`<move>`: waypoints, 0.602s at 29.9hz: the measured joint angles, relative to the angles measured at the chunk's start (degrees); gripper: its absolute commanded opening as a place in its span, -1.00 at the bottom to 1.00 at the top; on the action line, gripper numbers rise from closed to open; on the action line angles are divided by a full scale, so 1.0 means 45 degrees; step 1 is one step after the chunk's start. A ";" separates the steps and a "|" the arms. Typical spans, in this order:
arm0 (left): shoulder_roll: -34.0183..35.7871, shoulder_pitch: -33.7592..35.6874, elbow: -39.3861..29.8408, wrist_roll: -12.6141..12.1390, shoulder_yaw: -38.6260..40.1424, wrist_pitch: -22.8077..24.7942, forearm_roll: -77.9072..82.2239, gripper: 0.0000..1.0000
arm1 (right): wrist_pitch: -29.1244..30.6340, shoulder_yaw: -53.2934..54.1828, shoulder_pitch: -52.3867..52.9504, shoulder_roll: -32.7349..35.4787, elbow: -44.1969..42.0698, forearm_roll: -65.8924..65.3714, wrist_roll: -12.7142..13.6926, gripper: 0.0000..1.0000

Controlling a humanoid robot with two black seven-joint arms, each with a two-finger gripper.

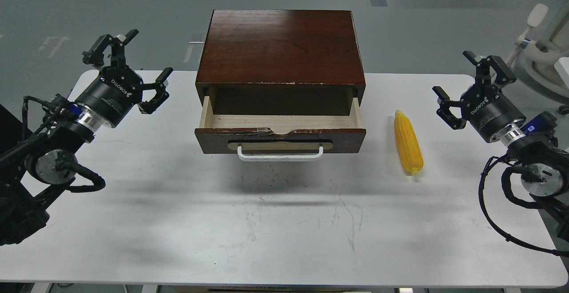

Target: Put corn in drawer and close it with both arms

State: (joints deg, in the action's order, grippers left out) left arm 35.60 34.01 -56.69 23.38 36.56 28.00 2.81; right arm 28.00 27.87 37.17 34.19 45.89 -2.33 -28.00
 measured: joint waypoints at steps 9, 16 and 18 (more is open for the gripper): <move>0.0042 0.0053 0.0088 0.0019 -0.0019 0.0000 0.0004 1.00 | 0.0000 0.0000 0.0031 0.0001 0.0000 -0.0001 0.0000 1.00; 0.0115 0.0540 0.0584 0.0010 -0.0189 0.0000 0.0192 1.00 | 0.0000 -0.0044 0.0164 0.0175 0.0015 -0.0014 0.0000 1.00; 0.0111 0.0693 0.0766 0.0105 -0.0190 0.0000 0.0616 1.00 | 0.0000 -0.0086 0.0212 0.0235 0.0055 -0.0044 0.0000 1.00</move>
State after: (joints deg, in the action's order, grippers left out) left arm 36.10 37.13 -53.24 23.86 35.71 28.00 5.59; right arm 28.00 27.48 38.13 35.25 46.13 -2.53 -28.00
